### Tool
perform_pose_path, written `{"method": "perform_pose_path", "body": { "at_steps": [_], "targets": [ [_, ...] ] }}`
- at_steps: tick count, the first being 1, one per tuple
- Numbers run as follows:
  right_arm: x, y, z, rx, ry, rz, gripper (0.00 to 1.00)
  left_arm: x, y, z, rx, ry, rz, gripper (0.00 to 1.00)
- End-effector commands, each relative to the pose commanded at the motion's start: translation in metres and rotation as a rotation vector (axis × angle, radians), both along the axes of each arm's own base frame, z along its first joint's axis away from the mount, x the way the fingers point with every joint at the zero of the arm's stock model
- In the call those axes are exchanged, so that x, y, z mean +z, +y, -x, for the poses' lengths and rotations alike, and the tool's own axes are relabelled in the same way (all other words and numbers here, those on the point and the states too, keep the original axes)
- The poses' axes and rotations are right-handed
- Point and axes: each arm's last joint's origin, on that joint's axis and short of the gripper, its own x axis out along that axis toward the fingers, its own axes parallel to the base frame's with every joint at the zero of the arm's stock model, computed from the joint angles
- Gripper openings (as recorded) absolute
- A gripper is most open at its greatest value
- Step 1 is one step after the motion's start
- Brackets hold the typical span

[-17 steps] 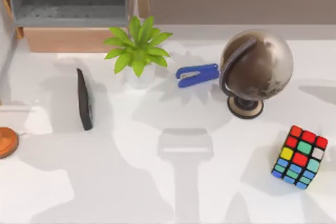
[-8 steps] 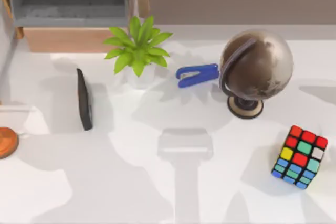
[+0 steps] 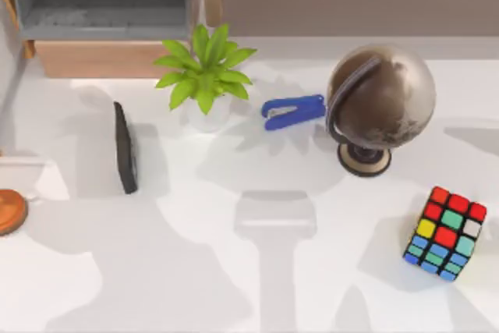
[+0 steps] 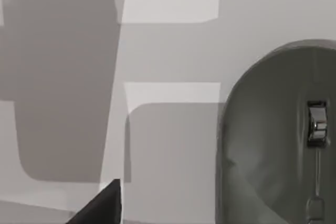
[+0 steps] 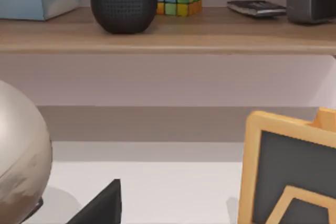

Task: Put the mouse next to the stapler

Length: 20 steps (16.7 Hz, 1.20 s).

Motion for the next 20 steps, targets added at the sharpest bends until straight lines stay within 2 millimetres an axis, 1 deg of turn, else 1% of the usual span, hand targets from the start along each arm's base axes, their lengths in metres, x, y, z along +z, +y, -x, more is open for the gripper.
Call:
{"method": "perform_pose_path", "body": {
  "at_steps": [4,17,18,20],
  "targets": [
    [0.0000,0.0000,0.0000,0.000,0.000,0.000,1.00,-0.0019,-0.0006,-0.0004,-0.001,0.003,0.001,1.00],
    [0.0000,0.0000,0.0000,0.000,0.000,0.000,1.00,-0.0019,-0.0006,-0.0004,-0.001,0.003,0.001,0.02],
    [0.0000,0.0000,0.0000,0.000,0.000,0.000,1.00,-0.0019,-0.0006,-0.0004,-0.001,0.003,0.001,0.00],
    [0.0000,0.0000,0.0000,0.000,0.000,0.000,1.00,-0.0019,-0.0006,-0.0004,-0.001,0.003,0.001,0.00]
  ]
}}
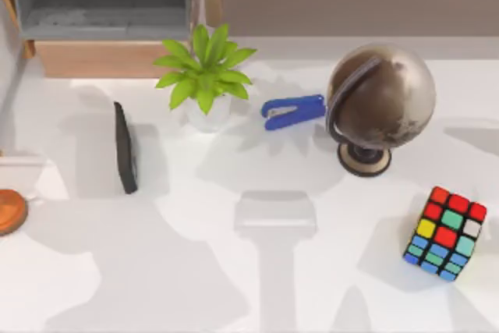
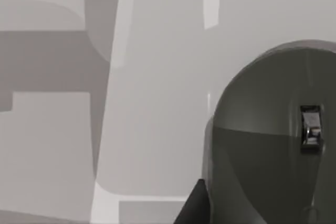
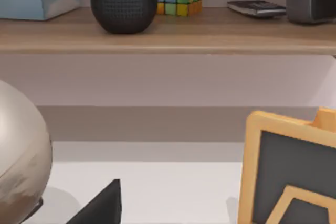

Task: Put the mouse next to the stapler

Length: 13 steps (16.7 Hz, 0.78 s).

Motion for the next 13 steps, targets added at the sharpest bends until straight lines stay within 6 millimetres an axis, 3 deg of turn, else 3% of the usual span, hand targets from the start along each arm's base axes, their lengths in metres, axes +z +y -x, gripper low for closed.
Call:
{"method": "perform_pose_path", "body": {
  "at_steps": [7,13],
  "targets": [
    [0.000,0.000,0.000,0.000,0.000,0.000,1.00,0.000,0.001,0.000,0.000,-0.001,-0.001,0.00],
    [0.000,0.000,0.000,0.000,0.000,0.000,1.00,0.057,-0.001,0.013,0.082,-0.083,-0.027,0.00]
  ]
}}
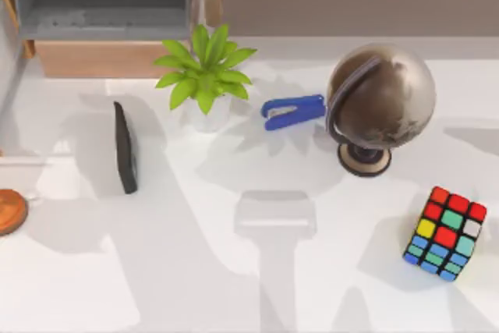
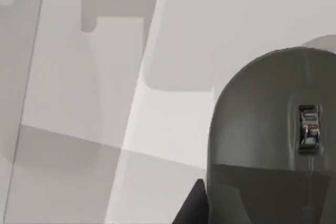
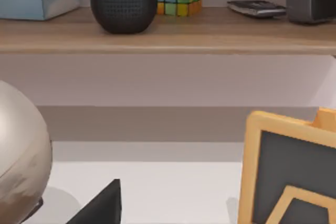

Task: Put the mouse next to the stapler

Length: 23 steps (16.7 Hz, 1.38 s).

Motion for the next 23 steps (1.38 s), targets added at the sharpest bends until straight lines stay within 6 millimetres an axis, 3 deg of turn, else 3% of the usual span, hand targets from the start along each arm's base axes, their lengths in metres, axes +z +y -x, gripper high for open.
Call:
{"method": "perform_pose_path", "body": {
  "at_steps": [5,10,14,18,23],
  "targets": [
    [0.000,0.000,0.000,0.000,0.000,0.000,1.00,0.057,-0.040,0.017,0.059,-0.096,-0.016,0.00],
    [0.000,0.000,0.000,0.000,0.000,0.000,1.00,0.078,-0.121,0.037,0.046,-0.129,0.011,0.00],
    [0.000,0.000,0.000,0.000,0.000,0.000,1.00,0.069,-0.198,0.063,-0.005,-0.098,0.043,0.00],
    [0.000,0.000,0.000,0.000,0.000,0.000,1.00,0.044,-0.271,0.102,-0.074,-0.040,0.058,0.00],
    [0.000,0.000,0.000,0.000,0.000,0.000,1.00,0.005,-0.342,0.162,-0.167,0.032,0.047,0.00]
  ]
}}
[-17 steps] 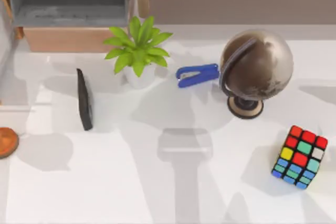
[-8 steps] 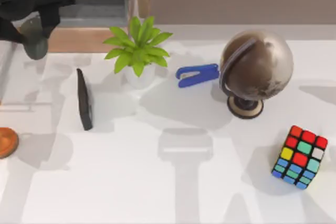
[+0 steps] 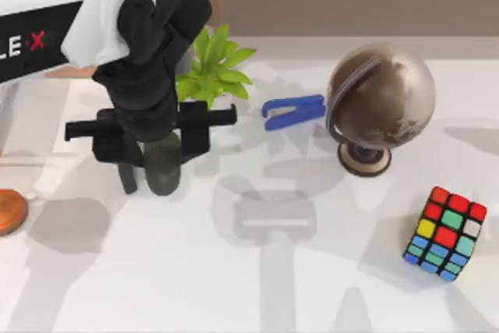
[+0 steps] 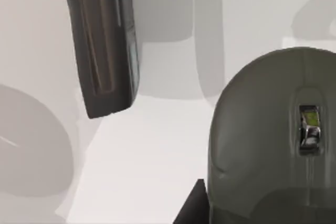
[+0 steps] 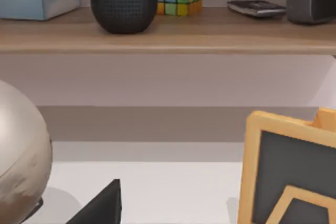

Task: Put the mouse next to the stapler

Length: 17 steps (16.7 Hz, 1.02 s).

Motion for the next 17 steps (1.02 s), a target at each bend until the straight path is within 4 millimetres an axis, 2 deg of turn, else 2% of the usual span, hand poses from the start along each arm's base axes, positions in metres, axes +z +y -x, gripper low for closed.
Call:
{"method": "perform_pose_path", "body": {
  "at_steps": [3,7,9,17],
  "targets": [
    [0.000,0.000,0.000,0.000,0.000,0.000,1.00,-0.020,-0.026,0.034,-0.049,0.026,-0.016,0.00],
    [0.000,0.000,0.000,0.000,0.000,0.000,1.00,-0.038,-0.045,0.064,-0.092,0.043,-0.033,0.00],
    [0.000,0.000,0.000,0.000,0.000,0.000,1.00,-0.042,-0.048,0.070,-0.100,0.046,-0.037,0.00],
    [0.000,0.000,0.000,0.000,0.000,0.000,1.00,-0.041,-0.047,0.068,-0.098,0.046,-0.037,0.00]
  ]
}}
